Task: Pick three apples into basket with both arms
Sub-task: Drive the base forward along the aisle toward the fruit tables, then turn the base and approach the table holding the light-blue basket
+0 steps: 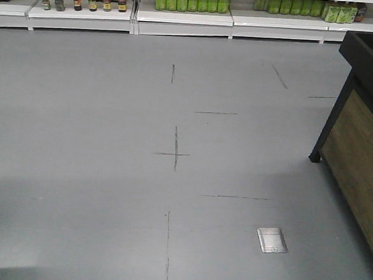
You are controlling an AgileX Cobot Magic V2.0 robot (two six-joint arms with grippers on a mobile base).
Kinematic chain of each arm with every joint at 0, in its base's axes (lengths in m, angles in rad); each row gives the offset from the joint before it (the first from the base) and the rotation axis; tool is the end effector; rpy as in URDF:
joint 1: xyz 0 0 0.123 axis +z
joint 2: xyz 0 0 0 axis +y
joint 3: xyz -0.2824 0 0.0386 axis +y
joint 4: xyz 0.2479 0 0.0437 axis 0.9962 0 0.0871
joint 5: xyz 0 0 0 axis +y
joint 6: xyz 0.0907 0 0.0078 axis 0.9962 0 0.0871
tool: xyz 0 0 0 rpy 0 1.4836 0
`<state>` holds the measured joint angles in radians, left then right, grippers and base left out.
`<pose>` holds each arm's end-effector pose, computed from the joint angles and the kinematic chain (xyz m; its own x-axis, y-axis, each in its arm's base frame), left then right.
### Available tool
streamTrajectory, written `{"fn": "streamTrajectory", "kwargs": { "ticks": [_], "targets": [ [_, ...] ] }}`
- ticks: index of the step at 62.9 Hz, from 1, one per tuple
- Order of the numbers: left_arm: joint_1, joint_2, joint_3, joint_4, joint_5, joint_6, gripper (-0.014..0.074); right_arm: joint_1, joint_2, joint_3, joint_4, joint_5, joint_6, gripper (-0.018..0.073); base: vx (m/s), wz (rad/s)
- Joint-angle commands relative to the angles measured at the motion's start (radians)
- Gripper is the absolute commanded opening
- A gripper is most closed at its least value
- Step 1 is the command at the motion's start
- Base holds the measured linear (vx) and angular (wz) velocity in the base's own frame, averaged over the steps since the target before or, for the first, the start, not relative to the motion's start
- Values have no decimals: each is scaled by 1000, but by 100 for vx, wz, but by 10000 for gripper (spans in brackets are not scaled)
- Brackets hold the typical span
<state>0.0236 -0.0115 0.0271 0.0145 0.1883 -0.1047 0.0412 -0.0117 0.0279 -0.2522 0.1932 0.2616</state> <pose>0.0561 0.0016 0.1875 -0.1135 -0.0930 -0.9892 -0.0367 0.9953 -0.0894 0.0562 -0.0021 0.1873 -0.1158 0.0091 -0.9932 0.0080 0.9999 0.0083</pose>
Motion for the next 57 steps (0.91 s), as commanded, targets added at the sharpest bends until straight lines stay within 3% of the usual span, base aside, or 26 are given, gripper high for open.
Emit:
{"fn": "streamTrajectory", "kwargs": {
  "ticks": [1,29,57],
  "targets": [
    [1,-16,4,0,-76,-8,-6,-7,-14,12,-12,-71,-8,-4,18,-8],
    [1,-16,4,0,-76,-8,-6,-7,-14,12,-12,-72,-8,-4,17,-18],
    [-2,-16,4,0,-77,-8,-6,-7,-14,12,-12,-72,-8,-4,15,-39]
  ]
}}
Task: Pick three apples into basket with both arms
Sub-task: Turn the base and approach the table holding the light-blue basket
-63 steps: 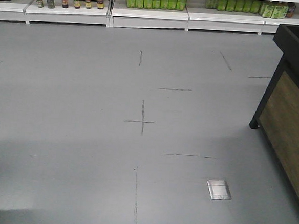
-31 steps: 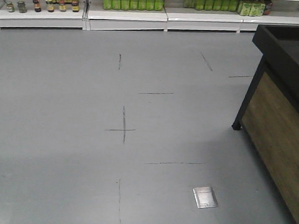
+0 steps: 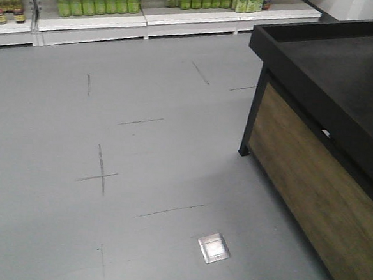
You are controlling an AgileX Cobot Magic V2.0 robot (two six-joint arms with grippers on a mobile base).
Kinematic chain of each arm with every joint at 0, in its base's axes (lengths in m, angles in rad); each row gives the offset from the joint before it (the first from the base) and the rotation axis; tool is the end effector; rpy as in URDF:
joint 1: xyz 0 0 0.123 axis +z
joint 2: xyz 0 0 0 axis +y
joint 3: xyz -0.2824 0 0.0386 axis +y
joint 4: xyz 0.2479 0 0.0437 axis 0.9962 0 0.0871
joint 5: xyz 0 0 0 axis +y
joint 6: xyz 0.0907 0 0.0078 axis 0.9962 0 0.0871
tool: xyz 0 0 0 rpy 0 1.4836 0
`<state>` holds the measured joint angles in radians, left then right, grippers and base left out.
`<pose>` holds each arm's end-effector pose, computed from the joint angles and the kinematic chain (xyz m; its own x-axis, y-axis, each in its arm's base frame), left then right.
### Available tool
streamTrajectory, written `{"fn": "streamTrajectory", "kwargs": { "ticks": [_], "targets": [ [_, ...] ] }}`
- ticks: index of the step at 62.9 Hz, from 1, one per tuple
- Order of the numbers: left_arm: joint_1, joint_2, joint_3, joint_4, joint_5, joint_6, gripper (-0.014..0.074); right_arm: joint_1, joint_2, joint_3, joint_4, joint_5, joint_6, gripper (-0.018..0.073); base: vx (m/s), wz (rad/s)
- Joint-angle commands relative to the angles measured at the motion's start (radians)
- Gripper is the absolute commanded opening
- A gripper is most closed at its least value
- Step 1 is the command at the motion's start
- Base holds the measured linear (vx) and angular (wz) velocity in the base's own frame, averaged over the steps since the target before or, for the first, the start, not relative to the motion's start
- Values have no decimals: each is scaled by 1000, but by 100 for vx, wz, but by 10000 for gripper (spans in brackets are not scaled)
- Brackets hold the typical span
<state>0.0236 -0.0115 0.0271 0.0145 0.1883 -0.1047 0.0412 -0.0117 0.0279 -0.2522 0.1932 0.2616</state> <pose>0.0561 0.0016 0.1875 -0.1135 -0.0930 -0.9892 -0.0367 0.9953 -0.0894 0.0562 -0.0021 0.1873 -0.1158 0.0091 -0.9932 0.0080 0.9999 0.0083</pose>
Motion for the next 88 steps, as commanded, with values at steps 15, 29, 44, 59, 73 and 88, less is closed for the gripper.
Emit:
{"fn": "streamTrajectory", "kwargs": {
  "ticks": [15,29,44,59,73,88],
  "targets": [
    [-2,-16,4,0,-77,-8,-6,-7,-14,12,-12,-72,-8,-4,13,-44],
    [-2,-16,4,0,-77,-8,-6,-7,-14,12,-12,-70,-8,-4,12,-47],
    [-2,-16,4,0,-77,-8,-6,-7,-14,12,-12,-70,-8,-4,12,-47],
    [-2,-16,4,0,-77,-8,-6,-7,-14,12,-12,-70,-8,-4,12,-49],
    [-2,-16,4,0,-77,-8,-6,-7,-14,12,-12,-70,-8,-4,11,-47],
    [-2,-16,4,0,-77,-8,-6,-7,-14,12,-12,-70,-8,-4,9,-42]
  ]
}}
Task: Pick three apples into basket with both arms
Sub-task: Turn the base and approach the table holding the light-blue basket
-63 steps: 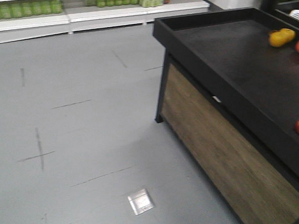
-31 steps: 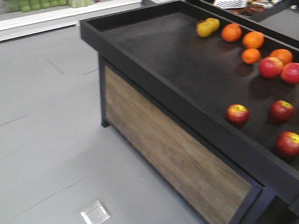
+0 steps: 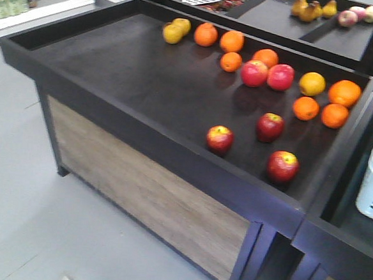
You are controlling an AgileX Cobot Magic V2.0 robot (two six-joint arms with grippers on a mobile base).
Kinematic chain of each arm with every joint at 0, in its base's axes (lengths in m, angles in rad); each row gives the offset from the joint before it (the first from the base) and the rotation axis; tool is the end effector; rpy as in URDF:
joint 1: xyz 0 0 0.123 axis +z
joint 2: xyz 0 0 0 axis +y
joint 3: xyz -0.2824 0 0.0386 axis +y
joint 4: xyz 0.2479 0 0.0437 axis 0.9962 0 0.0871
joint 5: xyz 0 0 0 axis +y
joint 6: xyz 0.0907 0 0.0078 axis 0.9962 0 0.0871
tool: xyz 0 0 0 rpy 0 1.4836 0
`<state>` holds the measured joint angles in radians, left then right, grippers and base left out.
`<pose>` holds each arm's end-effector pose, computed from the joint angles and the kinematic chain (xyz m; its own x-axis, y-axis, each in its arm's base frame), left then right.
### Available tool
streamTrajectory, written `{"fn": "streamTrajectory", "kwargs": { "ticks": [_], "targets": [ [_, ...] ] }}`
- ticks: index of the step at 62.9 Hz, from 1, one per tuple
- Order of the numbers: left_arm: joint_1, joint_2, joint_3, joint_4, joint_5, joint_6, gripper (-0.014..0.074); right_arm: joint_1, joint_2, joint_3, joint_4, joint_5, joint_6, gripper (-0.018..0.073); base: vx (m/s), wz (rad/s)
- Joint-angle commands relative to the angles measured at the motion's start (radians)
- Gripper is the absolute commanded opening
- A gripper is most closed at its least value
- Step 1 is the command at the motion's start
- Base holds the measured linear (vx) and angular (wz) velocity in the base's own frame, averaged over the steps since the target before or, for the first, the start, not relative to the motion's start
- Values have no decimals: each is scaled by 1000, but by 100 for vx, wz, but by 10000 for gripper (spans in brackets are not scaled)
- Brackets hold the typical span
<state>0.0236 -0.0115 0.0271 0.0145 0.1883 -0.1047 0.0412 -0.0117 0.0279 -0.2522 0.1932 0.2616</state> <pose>0.0561 0.0016 0.1875 -0.1135 -0.0930 -0.9892 -0.0367 0.9953 -0.0894 0.0562 -0.0021 0.1873 -0.1158 0.0091 -0.9932 0.0080 0.9999 0.0083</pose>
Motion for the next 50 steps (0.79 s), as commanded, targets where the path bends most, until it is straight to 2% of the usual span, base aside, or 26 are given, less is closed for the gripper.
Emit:
{"fn": "streamTrajectory", "kwargs": {
  "ticks": [1,50],
  "targets": [
    [-2,-16,4,0,-77,-8,-6,-7,-14,12,-12,-70,-8,-4,8,-40],
    [-2,-16,4,0,-77,-8,-6,-7,-14,12,-12,-70,-8,-4,8,-46]
  ]
}}
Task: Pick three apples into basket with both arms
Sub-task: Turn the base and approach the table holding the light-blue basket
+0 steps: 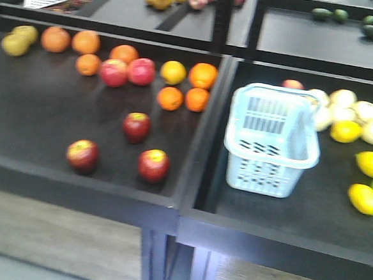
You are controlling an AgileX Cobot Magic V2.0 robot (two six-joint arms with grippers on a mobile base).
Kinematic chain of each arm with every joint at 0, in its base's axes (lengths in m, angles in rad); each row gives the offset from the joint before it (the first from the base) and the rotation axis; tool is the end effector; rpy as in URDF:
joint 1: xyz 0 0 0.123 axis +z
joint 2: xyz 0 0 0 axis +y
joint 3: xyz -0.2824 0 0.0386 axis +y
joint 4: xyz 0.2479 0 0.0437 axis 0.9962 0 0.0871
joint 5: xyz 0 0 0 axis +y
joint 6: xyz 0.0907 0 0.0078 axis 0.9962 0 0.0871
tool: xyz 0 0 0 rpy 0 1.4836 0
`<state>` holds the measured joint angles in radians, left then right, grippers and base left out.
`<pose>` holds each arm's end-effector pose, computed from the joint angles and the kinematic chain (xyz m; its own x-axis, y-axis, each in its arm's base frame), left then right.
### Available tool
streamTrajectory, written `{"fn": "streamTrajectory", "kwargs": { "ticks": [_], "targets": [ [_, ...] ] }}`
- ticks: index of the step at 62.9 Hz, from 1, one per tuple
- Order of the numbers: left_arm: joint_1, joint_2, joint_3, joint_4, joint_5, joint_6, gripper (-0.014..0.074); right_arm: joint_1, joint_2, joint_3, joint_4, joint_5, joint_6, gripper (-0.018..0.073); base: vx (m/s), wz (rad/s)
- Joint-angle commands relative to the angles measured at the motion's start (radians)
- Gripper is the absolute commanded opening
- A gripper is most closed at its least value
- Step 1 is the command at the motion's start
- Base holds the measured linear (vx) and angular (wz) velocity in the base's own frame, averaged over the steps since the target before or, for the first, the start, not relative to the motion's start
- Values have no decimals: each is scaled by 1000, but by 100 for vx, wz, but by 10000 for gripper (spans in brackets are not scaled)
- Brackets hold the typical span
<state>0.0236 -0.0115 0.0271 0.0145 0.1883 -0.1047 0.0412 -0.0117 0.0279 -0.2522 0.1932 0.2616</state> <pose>0.0561 0.0016 0.1875 -0.1135 -0.0930 -0.9892 -0.0367 0.9953 -0.0894 0.0562 -0.0021 0.1873 -0.1158 0.0091 -0.9932 0.0080 0.9999 0.0083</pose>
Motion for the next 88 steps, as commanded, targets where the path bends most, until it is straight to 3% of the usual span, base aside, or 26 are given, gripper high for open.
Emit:
{"fn": "streamTrajectory", "kwargs": {
  "ticks": [1,35,88],
  "targets": [
    [-2,-16,4,0,-77,-8,-6,-7,-14,12,-12,-70,-8,-4,8,-46],
    [-2,-16,4,0,-77,-8,-6,-7,-14,12,-12,-69,-8,-4,9,-32],
    [-2,-16,4,0,-77,-8,-6,-7,-14,12,-12,-70,-8,-4,8,-7]
  ]
}}
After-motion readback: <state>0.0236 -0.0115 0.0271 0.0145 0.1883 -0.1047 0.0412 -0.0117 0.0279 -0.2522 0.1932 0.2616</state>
